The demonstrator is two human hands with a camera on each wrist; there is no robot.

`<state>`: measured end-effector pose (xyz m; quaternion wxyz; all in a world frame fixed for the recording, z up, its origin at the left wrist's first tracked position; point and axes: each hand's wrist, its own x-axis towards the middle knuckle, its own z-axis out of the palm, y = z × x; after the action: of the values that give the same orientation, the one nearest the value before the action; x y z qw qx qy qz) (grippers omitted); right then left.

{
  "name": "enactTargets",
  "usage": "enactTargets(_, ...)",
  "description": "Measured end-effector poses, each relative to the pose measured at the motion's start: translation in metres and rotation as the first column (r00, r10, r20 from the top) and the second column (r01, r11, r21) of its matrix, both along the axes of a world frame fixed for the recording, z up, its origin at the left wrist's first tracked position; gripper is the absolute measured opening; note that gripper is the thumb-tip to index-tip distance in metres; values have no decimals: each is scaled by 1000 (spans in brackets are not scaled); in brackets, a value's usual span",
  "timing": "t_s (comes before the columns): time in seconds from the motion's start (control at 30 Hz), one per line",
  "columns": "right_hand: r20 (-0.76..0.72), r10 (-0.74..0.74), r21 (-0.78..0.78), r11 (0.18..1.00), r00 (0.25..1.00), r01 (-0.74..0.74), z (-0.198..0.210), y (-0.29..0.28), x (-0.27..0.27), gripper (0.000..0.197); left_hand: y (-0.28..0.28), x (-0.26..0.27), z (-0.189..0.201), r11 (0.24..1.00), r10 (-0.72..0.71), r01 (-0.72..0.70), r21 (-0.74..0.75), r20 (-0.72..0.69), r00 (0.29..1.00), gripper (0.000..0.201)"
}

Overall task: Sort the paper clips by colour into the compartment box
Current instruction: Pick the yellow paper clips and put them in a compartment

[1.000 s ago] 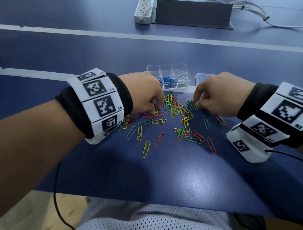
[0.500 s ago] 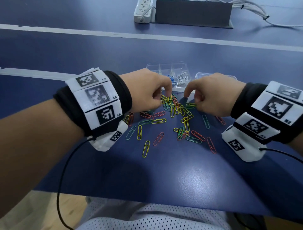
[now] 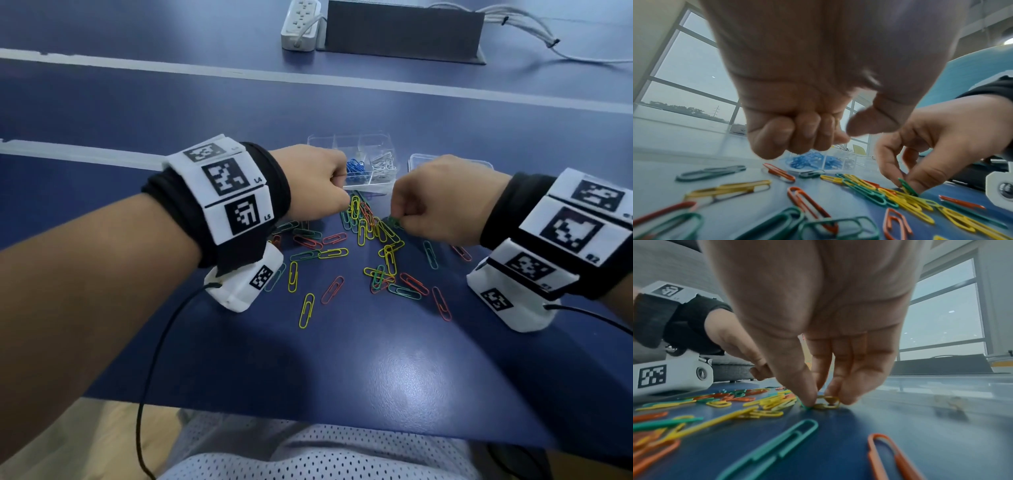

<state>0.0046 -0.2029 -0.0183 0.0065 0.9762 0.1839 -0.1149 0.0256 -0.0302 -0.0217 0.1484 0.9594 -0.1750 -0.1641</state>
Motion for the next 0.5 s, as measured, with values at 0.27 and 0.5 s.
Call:
enactTargets(0.27, -124, -49, 135, 989, 991, 65, 8, -1, 4, 25, -4, 2, 1, 982, -126, 111, 150, 94, 987, 28)
enactTargets(0.5, -35, -78, 201, 976, 996, 84, 7, 18, 7, 29, -7, 2, 2, 978, -142, 120, 168, 125, 982, 16)
